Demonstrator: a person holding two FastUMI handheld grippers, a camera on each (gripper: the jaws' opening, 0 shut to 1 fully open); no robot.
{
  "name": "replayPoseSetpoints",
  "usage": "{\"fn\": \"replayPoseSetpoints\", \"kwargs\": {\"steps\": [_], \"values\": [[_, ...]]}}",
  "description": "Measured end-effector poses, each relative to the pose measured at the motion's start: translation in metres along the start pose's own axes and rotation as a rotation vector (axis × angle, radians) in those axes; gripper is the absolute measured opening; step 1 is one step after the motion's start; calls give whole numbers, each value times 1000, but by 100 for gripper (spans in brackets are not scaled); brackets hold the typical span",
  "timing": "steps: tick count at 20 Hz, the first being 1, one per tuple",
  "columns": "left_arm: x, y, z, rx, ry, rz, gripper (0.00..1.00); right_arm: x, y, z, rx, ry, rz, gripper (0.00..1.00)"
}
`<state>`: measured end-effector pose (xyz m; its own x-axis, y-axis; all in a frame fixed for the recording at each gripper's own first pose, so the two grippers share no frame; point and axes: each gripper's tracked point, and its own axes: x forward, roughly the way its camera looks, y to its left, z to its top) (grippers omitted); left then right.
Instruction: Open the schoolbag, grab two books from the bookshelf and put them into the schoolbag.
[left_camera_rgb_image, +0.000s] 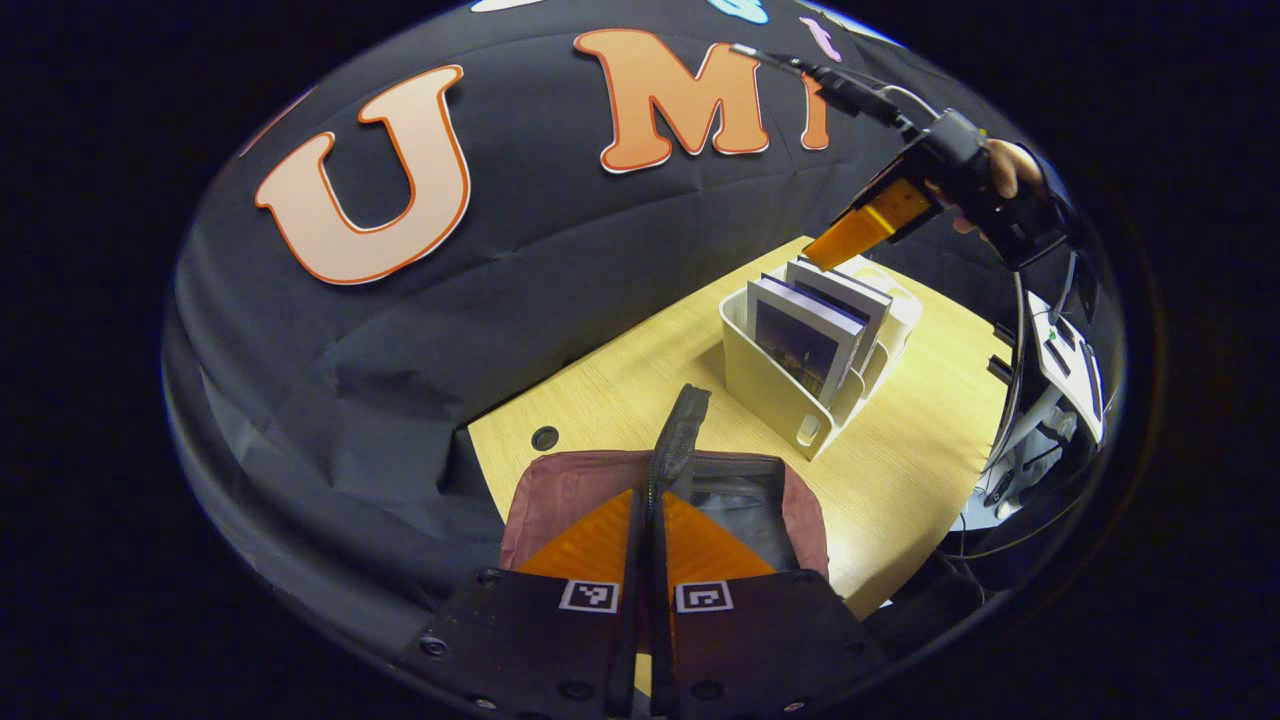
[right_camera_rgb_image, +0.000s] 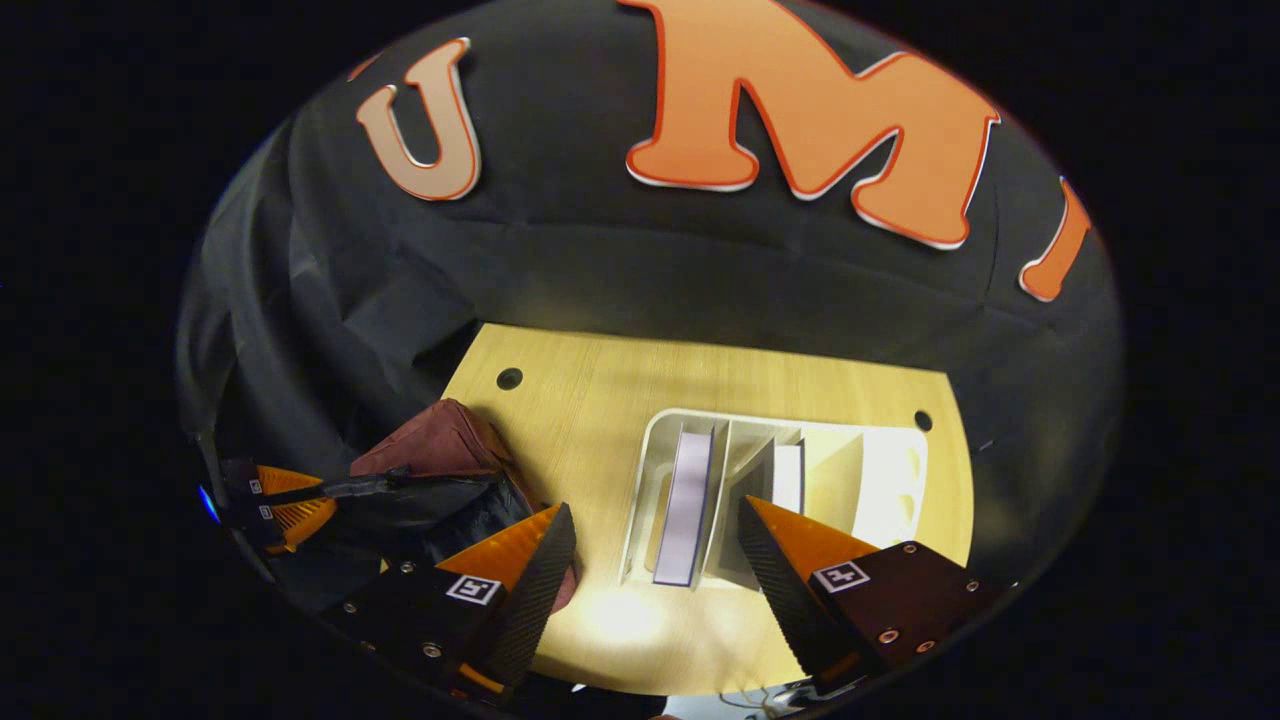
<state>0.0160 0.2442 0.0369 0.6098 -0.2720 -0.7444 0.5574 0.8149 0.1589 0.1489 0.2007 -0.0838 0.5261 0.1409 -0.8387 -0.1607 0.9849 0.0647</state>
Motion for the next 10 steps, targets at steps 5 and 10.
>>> {"fn": "replayPoseSetpoints", "kwargs": {"steps": [5,10], "values": [[2,-2,-2,-25,1,-4,7,47,-16,-8,-6,148,-39,98],[8,0,-8,-62,18,6,7,81,-21,-16,-35,241,-71,98]]}}
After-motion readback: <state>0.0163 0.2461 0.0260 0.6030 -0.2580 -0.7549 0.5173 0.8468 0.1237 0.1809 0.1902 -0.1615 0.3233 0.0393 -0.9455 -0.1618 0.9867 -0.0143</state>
